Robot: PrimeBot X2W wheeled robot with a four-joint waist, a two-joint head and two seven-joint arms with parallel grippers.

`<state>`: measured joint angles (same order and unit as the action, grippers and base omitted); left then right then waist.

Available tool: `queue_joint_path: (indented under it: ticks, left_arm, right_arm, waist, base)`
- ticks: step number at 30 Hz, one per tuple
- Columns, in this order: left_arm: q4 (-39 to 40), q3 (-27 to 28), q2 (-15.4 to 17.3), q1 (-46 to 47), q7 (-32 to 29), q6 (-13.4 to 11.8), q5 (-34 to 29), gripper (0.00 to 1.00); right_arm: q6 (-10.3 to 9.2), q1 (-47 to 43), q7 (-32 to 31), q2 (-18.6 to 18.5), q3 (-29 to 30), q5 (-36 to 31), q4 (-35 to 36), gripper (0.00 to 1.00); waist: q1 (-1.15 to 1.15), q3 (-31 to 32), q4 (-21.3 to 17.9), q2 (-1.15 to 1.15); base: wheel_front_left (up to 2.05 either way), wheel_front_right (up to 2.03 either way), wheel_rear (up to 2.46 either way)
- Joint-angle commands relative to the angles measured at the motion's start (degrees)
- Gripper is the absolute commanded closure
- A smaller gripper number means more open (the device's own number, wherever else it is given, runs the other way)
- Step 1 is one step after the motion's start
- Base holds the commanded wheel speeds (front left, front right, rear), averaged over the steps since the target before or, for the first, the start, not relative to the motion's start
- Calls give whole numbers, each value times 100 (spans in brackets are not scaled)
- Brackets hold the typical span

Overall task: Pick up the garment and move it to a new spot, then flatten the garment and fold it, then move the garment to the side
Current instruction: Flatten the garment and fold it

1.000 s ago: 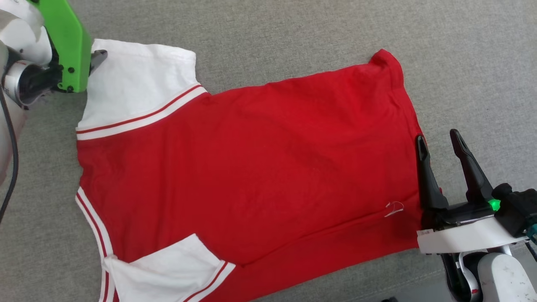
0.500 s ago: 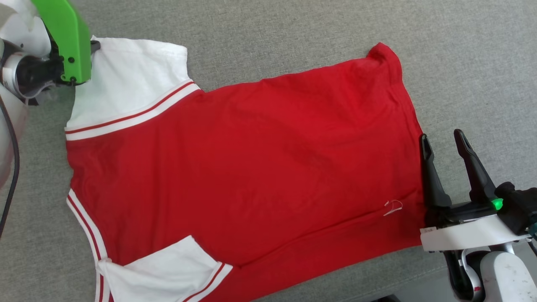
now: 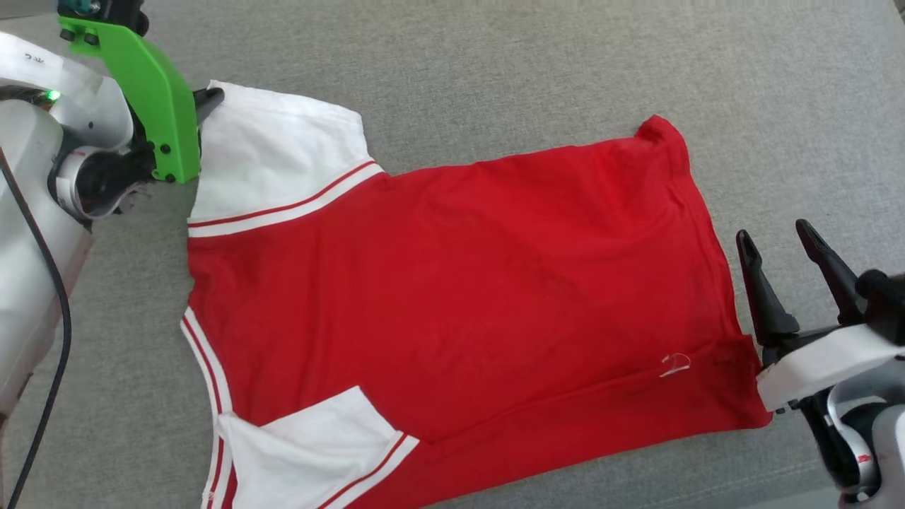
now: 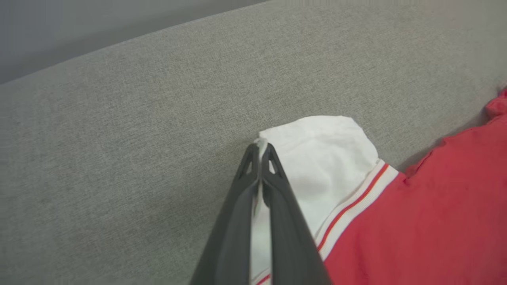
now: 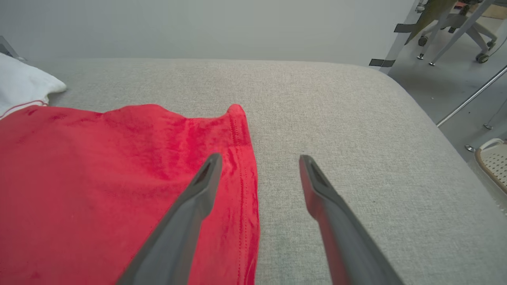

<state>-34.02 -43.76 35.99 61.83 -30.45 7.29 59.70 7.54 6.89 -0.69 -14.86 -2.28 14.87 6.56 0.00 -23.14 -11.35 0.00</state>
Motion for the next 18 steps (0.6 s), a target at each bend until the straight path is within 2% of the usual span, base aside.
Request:
queue_joint_path:
  ticks: [1, 4, 11, 15, 18]
  left_arm:
    - [174, 49, 61, -184, 75, -40, 82, 100]
    - [692, 79, 162, -424, 149, -141, 129, 100]
    - [2146, 34, 390, -923, 266, -583, 21, 100]
    - [2863, -12, 459, -1128, 296, -811, -59, 100]
    - [3230, -41, 488, -1210, 309, -931, -117, 100]
  right_arm:
    - [-5, 225, -322, -161, -50, 89, 38, 0]
    - [-5, 502, -1104, -580, -219, 276, 120, 0]
    - [-5, 1463, -3106, -1430, -533, 996, -82, 0]
    - [-5, 2022, -4113, -1646, -641, 1373, -432, 0]
    - [-5, 2415, -4604, -1692, -703, 1540, -656, 0]
  waist:
    - [0, 199, 254, 0]
    - [0, 210, 398, 0]
    - [0, 50, 772, 0]
    - [0, -92, 961, 0]
    - [0, -200, 1086, 0]
  base:
    - [0, 0, 0]
    - [0, 0, 0]
    - [0, 0, 0]
    - [0, 0, 0]
    - [0, 0, 0]
